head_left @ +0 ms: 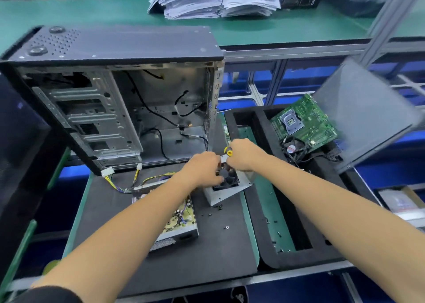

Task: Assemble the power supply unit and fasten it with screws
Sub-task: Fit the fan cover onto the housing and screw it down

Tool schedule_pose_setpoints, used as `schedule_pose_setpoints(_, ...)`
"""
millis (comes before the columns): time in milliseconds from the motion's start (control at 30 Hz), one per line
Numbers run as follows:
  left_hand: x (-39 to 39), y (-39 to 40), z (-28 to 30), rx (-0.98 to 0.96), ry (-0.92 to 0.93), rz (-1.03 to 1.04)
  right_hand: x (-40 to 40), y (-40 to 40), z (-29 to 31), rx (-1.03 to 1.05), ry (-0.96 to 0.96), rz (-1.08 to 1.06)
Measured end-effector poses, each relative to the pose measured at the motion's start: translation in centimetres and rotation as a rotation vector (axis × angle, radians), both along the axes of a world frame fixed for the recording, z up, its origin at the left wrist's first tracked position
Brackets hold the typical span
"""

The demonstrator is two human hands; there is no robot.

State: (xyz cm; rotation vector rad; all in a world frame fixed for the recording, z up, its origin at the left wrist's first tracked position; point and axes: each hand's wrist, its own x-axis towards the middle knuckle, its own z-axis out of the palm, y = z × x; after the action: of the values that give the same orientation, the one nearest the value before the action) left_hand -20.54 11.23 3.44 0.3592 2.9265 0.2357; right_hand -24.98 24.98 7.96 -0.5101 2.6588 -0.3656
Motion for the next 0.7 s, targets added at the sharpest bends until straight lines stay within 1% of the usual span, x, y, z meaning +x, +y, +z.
schedule_pose_setpoints(167, -1.5, 2.5, -2.1, -0.17, -0.07, 0.022, -1.1, 3.4, 0.1, -0.004, -0.014, 0.059)
schedule_pose_setpoints(333, -2.1, 3.3, -3.2, -0.22, -0.138, 0.082, -1.1, 5.0, 0.0, -0.007, -0.05, 0.104)
schedule_pose_setpoints(533, -2.1, 3.2, -3.4, -0.181, -0.147, 0.11, -1.5, 5.1, 0.1, -0.046, -0.07, 0.124)
schedule_pose_setpoints(633, -2.1, 2.8, -3.3, -0.124, -0.11, 0.104, -1.7, 4.6, 0.1, -0.053, -0.068, 0.099)
schedule_pose_setpoints(700, -2.3, 2.6, -2.8, -0.049, -0.074, 0.111, -2.0, 4.2, 0.2, -0.07, -0.041, 0.056)
